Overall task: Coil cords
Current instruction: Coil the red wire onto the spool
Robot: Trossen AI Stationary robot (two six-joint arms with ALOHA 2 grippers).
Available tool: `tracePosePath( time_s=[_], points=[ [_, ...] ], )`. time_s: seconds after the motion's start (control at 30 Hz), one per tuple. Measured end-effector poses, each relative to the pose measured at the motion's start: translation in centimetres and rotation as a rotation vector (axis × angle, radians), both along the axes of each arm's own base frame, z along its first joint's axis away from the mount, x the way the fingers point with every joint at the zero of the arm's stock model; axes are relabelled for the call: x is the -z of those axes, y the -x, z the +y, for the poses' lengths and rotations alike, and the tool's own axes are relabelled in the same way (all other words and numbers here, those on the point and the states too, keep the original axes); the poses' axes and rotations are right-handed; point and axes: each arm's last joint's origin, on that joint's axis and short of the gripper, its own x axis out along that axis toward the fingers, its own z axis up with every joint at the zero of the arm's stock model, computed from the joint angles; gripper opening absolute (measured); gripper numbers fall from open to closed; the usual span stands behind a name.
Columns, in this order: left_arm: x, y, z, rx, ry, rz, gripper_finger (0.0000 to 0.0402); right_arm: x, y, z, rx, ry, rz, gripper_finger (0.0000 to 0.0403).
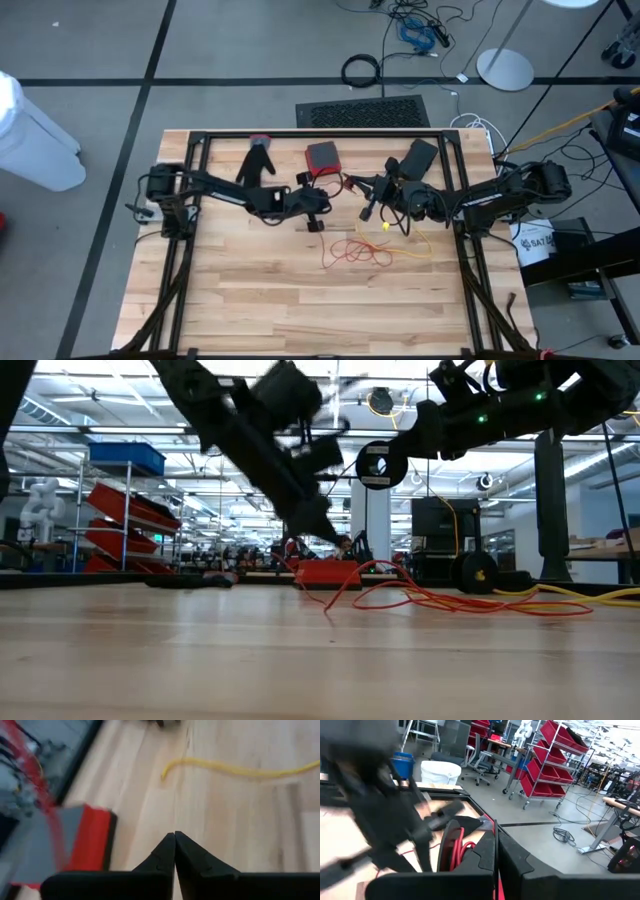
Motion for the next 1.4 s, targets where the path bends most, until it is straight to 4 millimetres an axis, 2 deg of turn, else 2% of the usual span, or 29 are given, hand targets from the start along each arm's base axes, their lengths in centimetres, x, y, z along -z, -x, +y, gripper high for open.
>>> tracePosePath(
  time_s=[0.1,0.27,0.37,0.47,0.57,0.73,0.93,1.2,1.4],
  points=[
    [-2.4,0.8,-1.3,0.006,-0.058,-0.015,0.0041,0.0,0.0,0.0,0.003,0.001,0.002,0.0],
    [-6.6,3.3,-3.1,-0.036,-0.157,-0.025,0.0073,0.0,0.0,0.0,0.002,0.001,0.002,0.0],
    [-7.4,4.2,-3.3,-0.062,-0.166,-0.018,0.008,0.0,0.0,0.0,0.002,0.001,-0.001,0.0],
    [-6.6,4.4,-2.7,-0.08,-0.172,0.059,0.0082,0.0,0.0,0.0,0.002,-0.001,-0.006,0.0],
    [-4.7,4.3,-1.8,-0.113,-0.161,0.104,0.0086,0.0,0.0,0.0,0.001,-0.001,-0.006,0.0],
    [-2.1,4.5,-0.4,-0.136,-0.129,0.094,0.0124,0.0,0.0,0.0,0.002,-0.003,-0.006,0.0],
    [-1.9,4.6,0.5,-0.174,-0.12,0.025,0.017,0.0,0.0,0.0,0.002,0.001,-0.002,0.0],
    [-1.8,4.6,1.6,-0.156,-0.06,0.02,0.0173,0.0,0.0,0.0,0.001,-0.001,-0.004,0.0],
    [-0.2,4.1,2.8,-0.166,-0.028,0.037,0.0161,-0.1,0.0,0.0,0.002,-0.003,-0.007,0.0]
  ],
)
